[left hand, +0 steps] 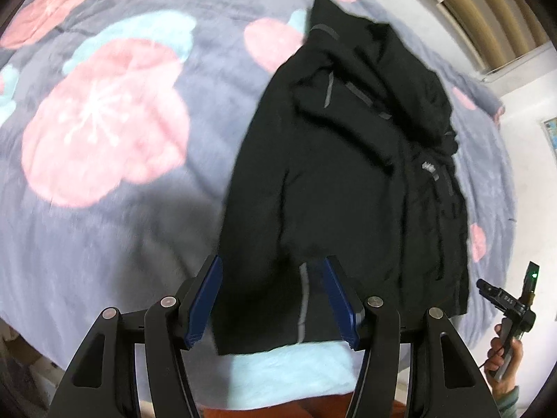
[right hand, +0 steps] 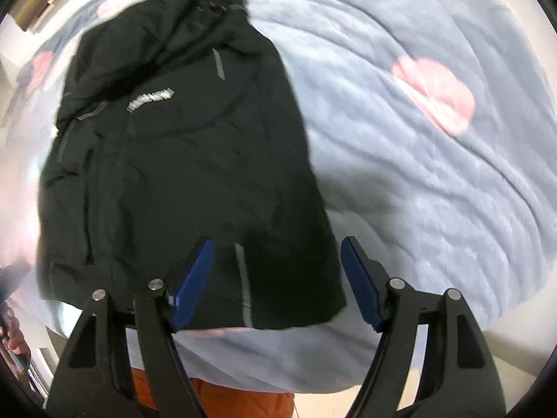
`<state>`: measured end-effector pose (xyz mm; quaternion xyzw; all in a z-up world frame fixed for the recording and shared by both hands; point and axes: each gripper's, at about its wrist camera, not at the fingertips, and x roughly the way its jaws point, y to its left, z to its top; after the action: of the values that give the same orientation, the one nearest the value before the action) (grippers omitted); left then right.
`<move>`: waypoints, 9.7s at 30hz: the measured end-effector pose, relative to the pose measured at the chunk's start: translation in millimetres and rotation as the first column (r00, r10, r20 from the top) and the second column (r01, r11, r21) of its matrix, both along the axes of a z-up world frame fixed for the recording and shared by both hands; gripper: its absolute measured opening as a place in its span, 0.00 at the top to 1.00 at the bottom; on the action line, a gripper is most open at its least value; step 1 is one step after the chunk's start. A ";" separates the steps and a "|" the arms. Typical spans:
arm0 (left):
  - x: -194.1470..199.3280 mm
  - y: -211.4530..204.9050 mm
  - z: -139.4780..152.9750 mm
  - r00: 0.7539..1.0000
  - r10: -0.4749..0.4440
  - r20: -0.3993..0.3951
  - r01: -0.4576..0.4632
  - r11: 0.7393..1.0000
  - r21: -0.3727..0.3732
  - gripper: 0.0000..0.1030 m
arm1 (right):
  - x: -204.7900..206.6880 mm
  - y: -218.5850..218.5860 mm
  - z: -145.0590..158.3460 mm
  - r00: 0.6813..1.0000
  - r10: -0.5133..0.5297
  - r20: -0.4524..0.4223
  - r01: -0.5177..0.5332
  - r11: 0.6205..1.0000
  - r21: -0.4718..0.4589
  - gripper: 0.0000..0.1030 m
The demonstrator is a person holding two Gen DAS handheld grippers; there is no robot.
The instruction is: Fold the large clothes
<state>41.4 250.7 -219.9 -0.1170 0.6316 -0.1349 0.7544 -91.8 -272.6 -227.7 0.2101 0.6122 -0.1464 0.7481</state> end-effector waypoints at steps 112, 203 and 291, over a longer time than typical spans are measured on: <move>384.1 -112.3 81.5 0.964 -0.214 0.157 0.261 0.868 -0.423 0.75 | 342.6 -149.5 37.0 0.929 -0.138 0.343 -0.045 0.879 0.476 0.34; 265.9 -255.9 -37.7 0.938 -0.249 0.241 0.257 0.966 -0.001 0.53 | 373.9 41.1 -44.0 0.959 0.267 0.098 -0.260 0.963 -0.072 0.46; 372.4 -116.0 -94.9 0.998 -0.043 -0.039 0.030 0.956 -0.292 0.22 | 394.8 -98.0 -81.0 0.956 0.189 0.223 -0.262 0.895 0.362 0.01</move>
<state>413.8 134.7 -314.9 -0.2179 0.6239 -0.2376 0.7119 303.0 -370.6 -308.7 0.2938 0.5782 0.0855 0.7563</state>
